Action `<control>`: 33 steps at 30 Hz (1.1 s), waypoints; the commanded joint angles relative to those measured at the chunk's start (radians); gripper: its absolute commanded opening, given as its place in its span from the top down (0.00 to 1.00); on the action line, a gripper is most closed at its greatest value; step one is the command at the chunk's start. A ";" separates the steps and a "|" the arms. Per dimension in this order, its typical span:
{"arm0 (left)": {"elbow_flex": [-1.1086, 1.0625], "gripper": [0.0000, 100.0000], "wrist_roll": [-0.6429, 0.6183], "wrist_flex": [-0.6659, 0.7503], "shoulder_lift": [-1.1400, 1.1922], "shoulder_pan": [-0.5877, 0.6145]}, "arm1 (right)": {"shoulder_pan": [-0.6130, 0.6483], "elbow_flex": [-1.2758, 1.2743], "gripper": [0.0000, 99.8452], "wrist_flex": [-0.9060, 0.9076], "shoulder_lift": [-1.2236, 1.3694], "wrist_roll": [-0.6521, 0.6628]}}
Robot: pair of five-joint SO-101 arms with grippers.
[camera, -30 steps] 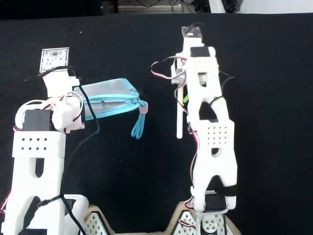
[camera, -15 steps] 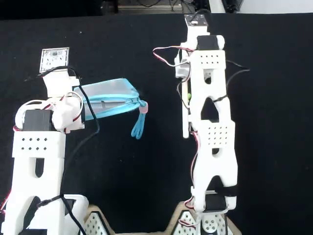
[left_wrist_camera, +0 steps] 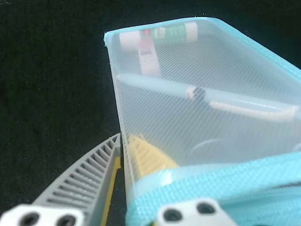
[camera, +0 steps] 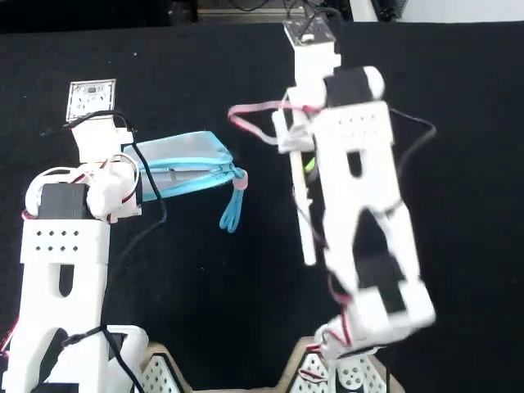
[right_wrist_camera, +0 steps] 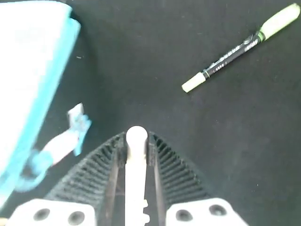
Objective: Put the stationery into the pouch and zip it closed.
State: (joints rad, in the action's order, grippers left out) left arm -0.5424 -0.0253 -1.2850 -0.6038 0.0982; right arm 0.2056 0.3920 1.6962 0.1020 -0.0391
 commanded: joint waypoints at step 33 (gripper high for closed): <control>-0.033 0.97 -0.009 0.005 0.014 0.001 | 0.585 -1.394 0.99 -1.438 -1.570 0.009</control>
State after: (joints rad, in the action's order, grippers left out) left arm -0.5424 -0.0253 -1.2850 -0.6038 0.0982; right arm 0.7841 -0.8892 0.4012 -1.4477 -0.0422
